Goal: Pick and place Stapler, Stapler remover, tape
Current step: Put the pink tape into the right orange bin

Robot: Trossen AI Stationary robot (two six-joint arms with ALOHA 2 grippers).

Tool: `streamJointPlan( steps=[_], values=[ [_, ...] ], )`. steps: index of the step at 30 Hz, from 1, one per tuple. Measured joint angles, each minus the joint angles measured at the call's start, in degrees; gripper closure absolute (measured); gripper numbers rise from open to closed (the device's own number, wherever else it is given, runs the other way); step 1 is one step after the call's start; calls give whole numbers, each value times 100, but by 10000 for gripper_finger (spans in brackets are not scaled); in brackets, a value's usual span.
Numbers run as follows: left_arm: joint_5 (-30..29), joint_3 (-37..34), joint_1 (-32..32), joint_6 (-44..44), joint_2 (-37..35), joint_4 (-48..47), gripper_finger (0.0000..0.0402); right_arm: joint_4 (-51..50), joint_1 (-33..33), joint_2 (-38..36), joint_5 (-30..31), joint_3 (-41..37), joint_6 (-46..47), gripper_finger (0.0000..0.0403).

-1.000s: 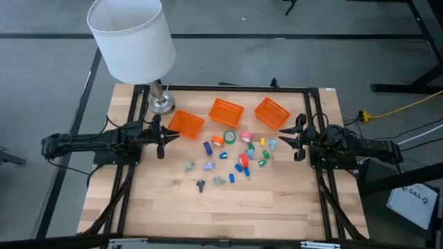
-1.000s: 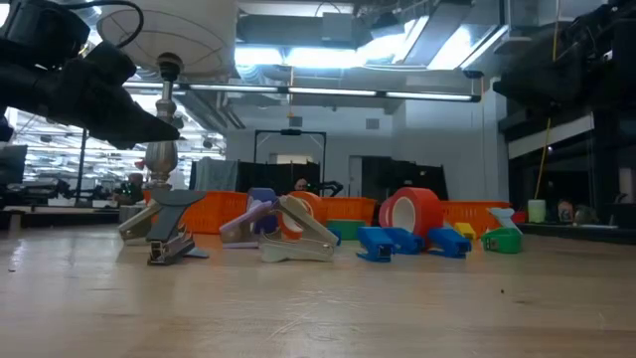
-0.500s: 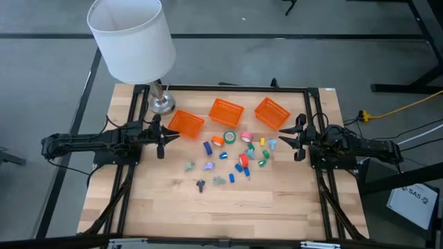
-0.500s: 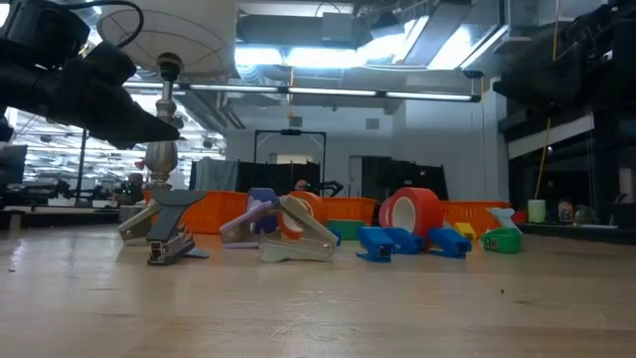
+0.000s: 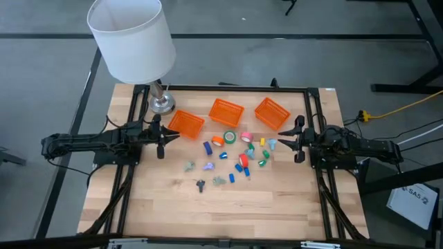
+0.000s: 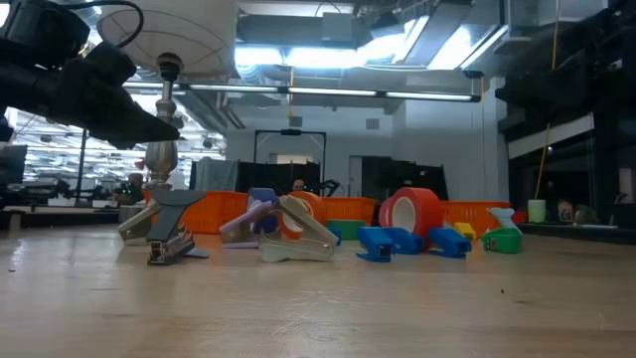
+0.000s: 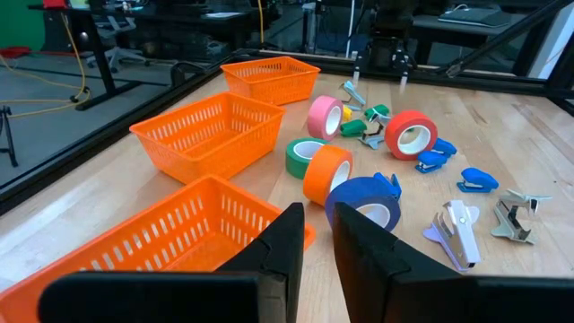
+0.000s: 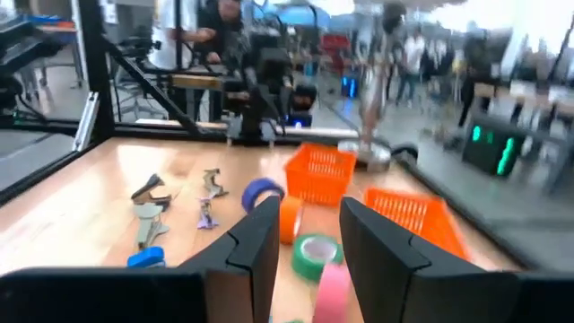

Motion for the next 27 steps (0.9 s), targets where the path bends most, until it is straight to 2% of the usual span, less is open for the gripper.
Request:
streamJointPlan(
  steps=[5,13,15,18,27],
  values=[
    [0,-2,0,0,1,2,343,394,11,0,-386,1,-288,279],
    [0,-1,0,0,0,0,343,489,83,2,-418,0,-205,279],
    [0,-2,0,0,0,0,343,487,171,2,-416,1,90,279],
    [0,-1,0,0,0,1,343,545,333,43,-271,-1,511,279],
    [0,-2,0,0,2,1,343,1282,757,694,372,1,544,279]
  ],
)
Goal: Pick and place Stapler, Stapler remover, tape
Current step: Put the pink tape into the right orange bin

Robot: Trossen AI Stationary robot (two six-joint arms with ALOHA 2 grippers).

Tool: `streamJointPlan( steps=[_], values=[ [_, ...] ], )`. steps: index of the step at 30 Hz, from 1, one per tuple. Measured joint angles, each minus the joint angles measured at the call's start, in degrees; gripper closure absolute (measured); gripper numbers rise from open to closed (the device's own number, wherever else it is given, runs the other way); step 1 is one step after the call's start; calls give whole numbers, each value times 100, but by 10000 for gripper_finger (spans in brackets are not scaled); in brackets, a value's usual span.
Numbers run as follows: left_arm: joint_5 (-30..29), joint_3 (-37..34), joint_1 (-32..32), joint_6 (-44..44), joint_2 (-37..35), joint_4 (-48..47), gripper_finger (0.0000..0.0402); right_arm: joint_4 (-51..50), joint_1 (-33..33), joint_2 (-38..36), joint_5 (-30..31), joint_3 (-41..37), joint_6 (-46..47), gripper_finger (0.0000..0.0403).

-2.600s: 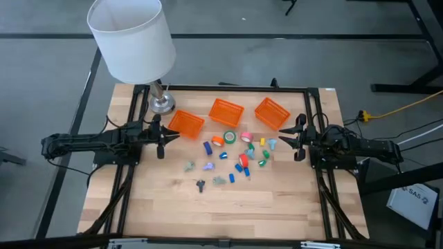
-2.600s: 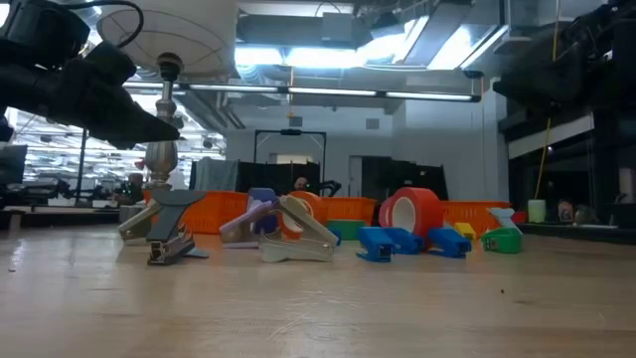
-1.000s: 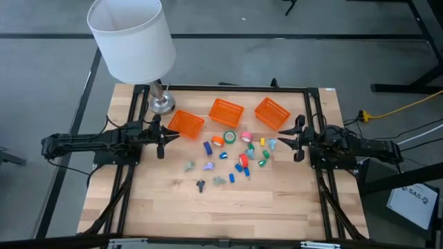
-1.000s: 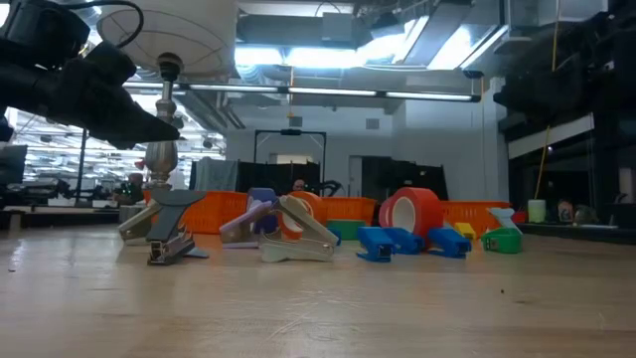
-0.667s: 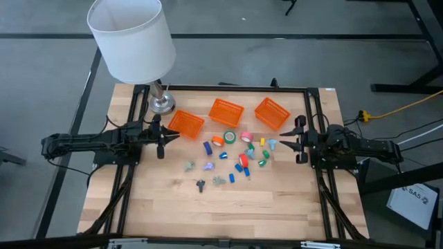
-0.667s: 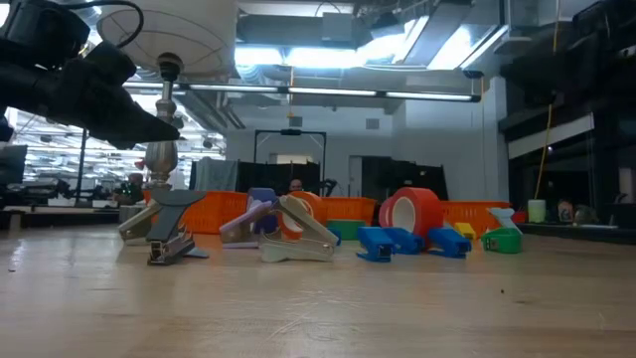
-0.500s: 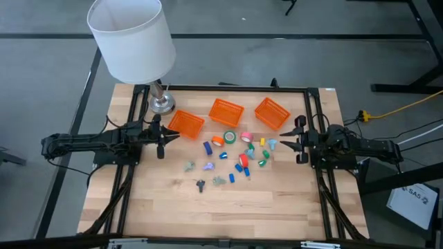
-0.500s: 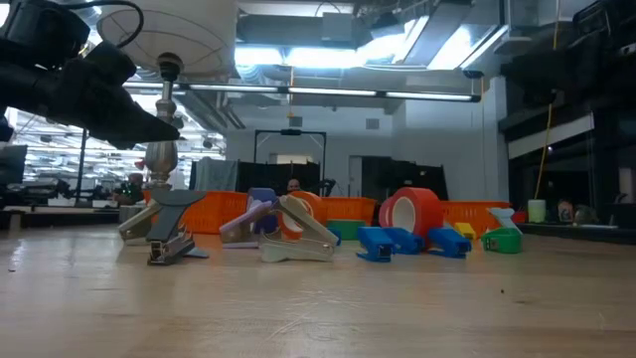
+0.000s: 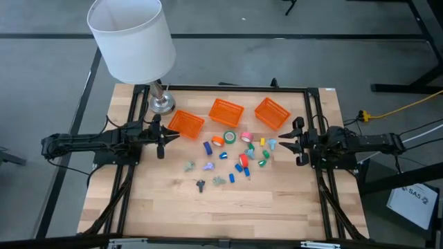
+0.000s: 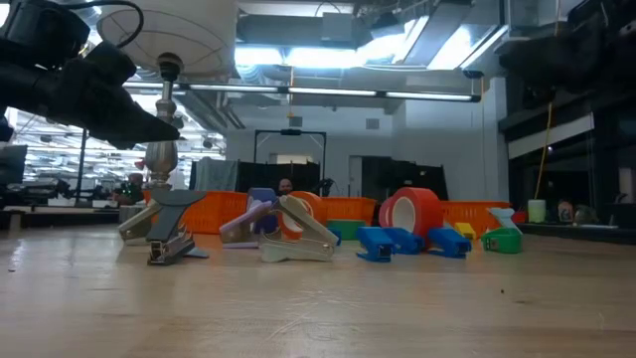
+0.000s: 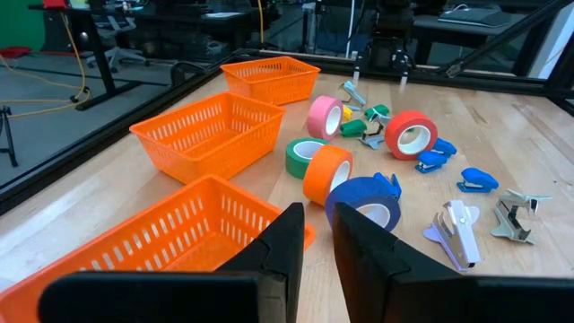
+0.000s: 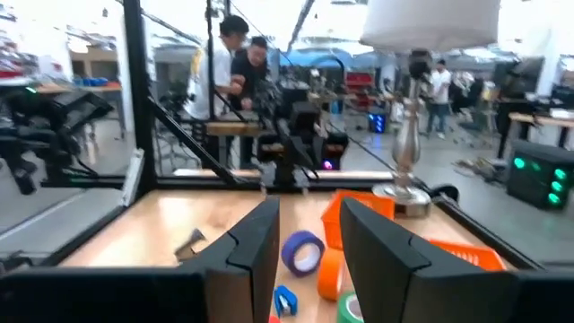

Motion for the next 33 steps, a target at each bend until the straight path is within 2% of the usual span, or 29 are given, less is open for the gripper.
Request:
streamJointPlan(
  steps=[8,20,28,33],
  values=[
    [0,0,0,0,-2,1,343,343,291,1161,911,198,-4,279],
    [0,1,0,0,1,-1,343,348,309,3541,969,1264,-306,279],
    [0,2,0,0,-1,-2,343,325,202,5192,2077,1905,-752,278],
    [0,0,0,0,1,1,343,331,-163,6147,1870,2228,-149,249]
  ],
)
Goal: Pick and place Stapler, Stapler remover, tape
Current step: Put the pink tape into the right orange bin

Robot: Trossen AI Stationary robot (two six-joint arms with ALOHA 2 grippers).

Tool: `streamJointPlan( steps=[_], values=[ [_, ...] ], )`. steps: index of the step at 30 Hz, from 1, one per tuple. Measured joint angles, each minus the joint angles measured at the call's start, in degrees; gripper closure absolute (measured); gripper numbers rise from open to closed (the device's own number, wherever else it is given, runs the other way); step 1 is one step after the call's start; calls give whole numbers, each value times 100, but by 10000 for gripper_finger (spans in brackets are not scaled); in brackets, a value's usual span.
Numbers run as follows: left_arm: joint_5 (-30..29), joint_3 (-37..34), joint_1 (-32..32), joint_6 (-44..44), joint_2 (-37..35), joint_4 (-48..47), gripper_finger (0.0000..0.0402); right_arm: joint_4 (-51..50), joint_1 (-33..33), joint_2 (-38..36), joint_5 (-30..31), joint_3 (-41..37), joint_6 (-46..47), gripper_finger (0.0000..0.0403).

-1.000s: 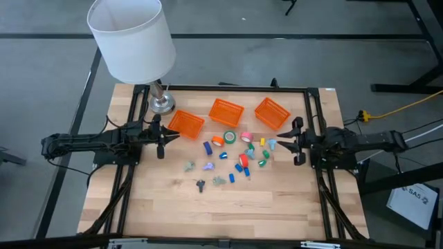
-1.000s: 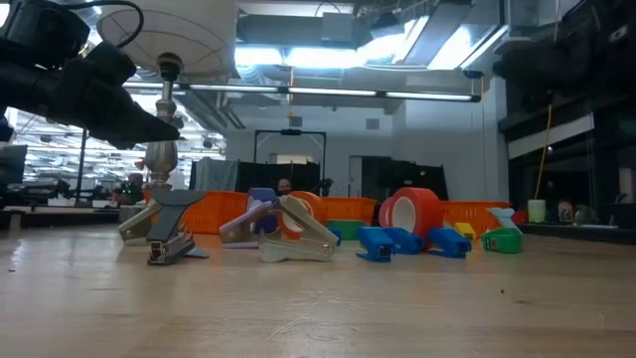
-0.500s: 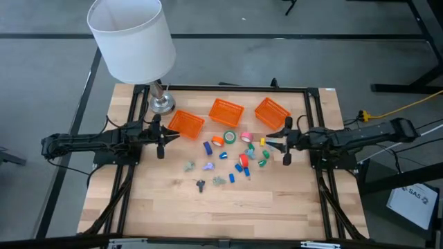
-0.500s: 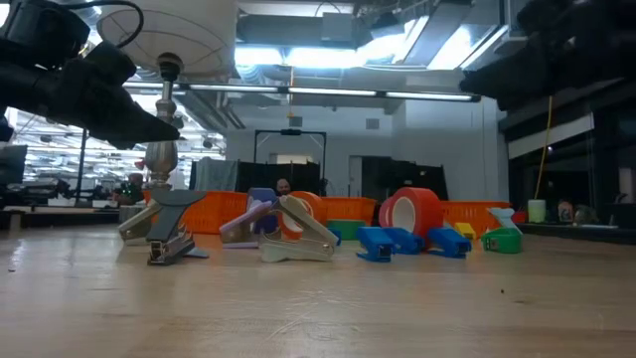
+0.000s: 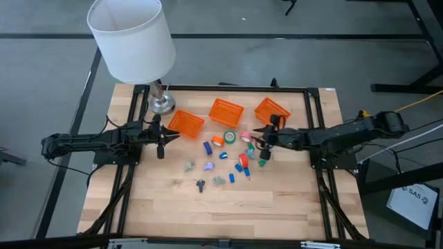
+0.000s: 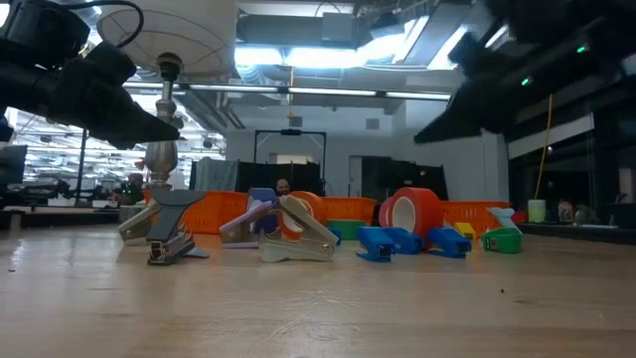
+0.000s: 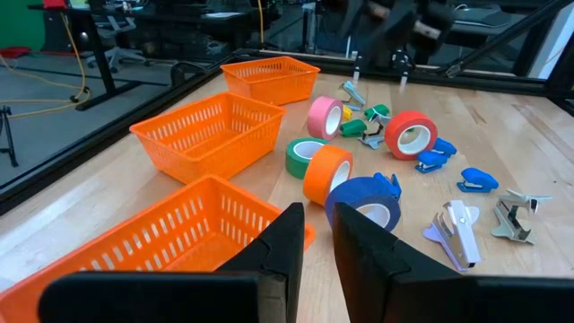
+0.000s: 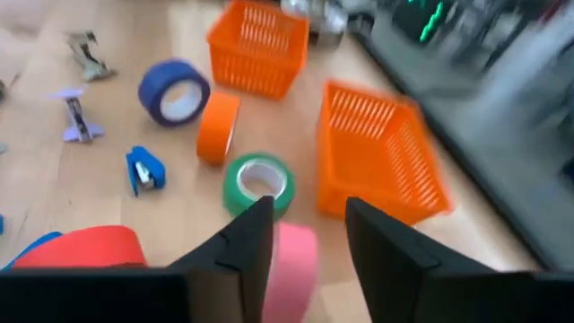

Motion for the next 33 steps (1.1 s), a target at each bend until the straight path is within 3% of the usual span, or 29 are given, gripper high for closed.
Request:
streamJointPlan(
  steps=[5,9,16,26,33],
  values=[
    [0,1,0,0,-2,-2,343,-4,-344,678,-510,161,461,185],
    [0,0,0,0,0,-2,343,-48,-407,914,-545,172,606,144],
    [0,0,0,0,0,0,343,-55,-504,1253,-522,172,691,124],
    [0,1,0,0,-1,-2,343,203,-739,1690,-812,174,750,138],
    [0,0,0,0,-2,-2,343,223,-739,1690,-809,174,730,238]
  ],
)
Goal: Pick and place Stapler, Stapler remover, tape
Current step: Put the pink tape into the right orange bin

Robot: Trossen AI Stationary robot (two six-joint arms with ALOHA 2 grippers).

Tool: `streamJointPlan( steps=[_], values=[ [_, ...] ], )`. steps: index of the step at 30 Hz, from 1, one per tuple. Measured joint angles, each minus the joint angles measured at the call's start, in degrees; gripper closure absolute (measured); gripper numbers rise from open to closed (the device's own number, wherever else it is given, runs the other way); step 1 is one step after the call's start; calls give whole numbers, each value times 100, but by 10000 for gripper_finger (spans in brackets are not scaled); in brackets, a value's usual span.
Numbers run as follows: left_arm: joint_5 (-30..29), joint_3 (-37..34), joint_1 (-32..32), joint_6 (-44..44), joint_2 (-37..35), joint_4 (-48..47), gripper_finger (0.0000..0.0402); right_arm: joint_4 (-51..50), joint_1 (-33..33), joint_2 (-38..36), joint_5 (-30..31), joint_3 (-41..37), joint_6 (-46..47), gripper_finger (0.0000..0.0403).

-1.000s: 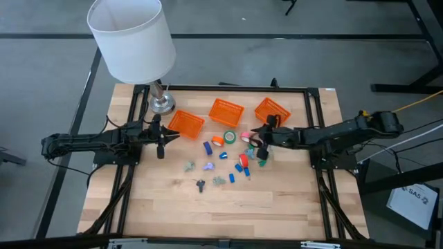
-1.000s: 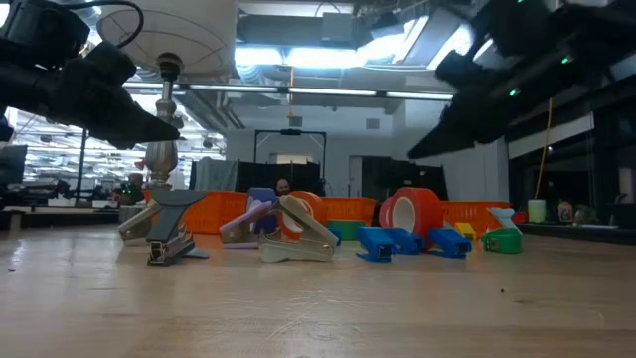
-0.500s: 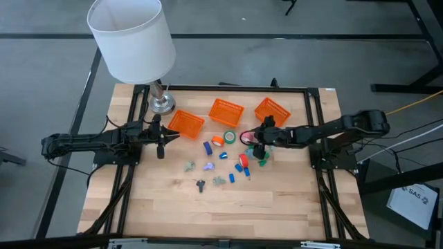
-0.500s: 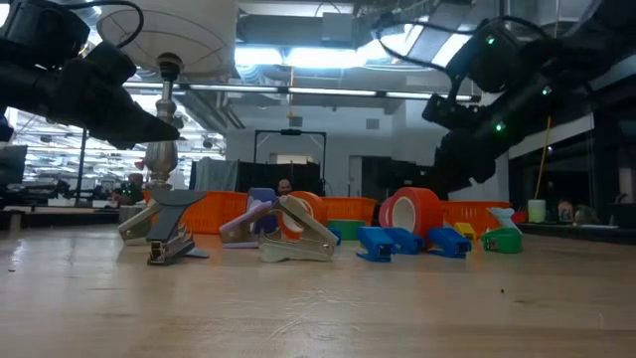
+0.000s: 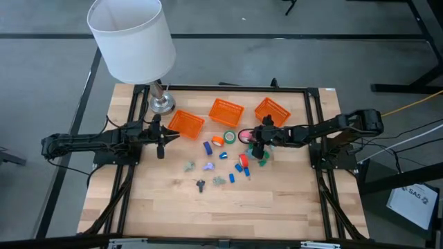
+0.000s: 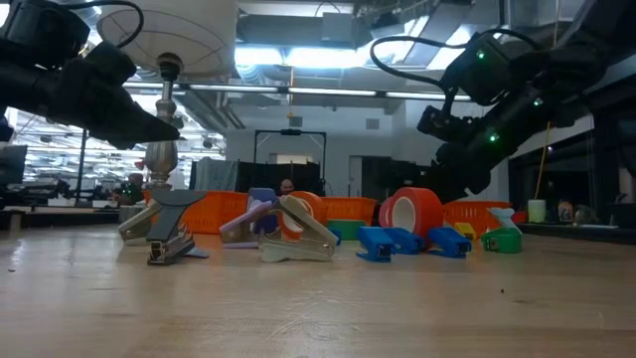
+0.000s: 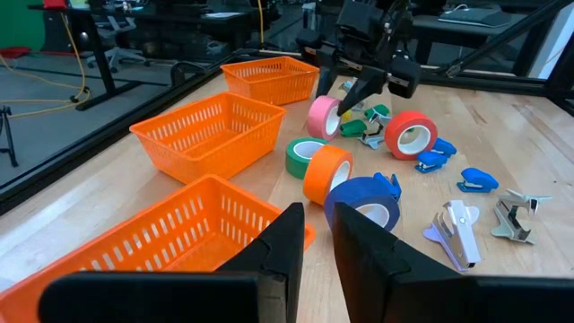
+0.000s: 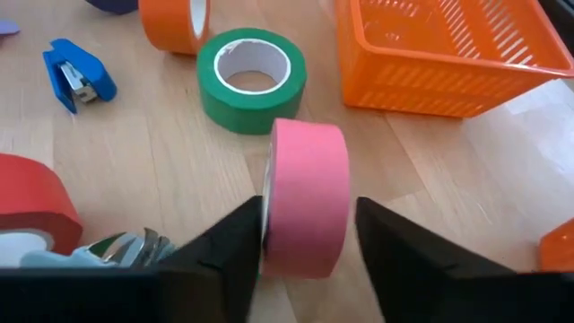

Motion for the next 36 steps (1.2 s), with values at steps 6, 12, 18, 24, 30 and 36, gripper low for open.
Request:
streamJointPlan(
  steps=[6,12,18,24,30,36],
  values=[
    [0,0,0,0,2,1,343,2,0,0,0,0,-140,298],
    [0,0,0,0,0,1,343,-186,-35,-164,-11,-2,-284,298],
    [0,1,0,0,2,1,343,-560,-419,-923,-358,-2,-235,298],
    [0,0,0,0,1,2,343,-1199,-872,-2048,-487,-2,-105,298],
    [-2,-1,0,0,0,0,343,-1890,-1436,-3090,-417,-2,-297,294],
    [0,-1,0,0,0,1,343,-2119,-2174,-3335,-3,-2,-765,293]
  ],
)
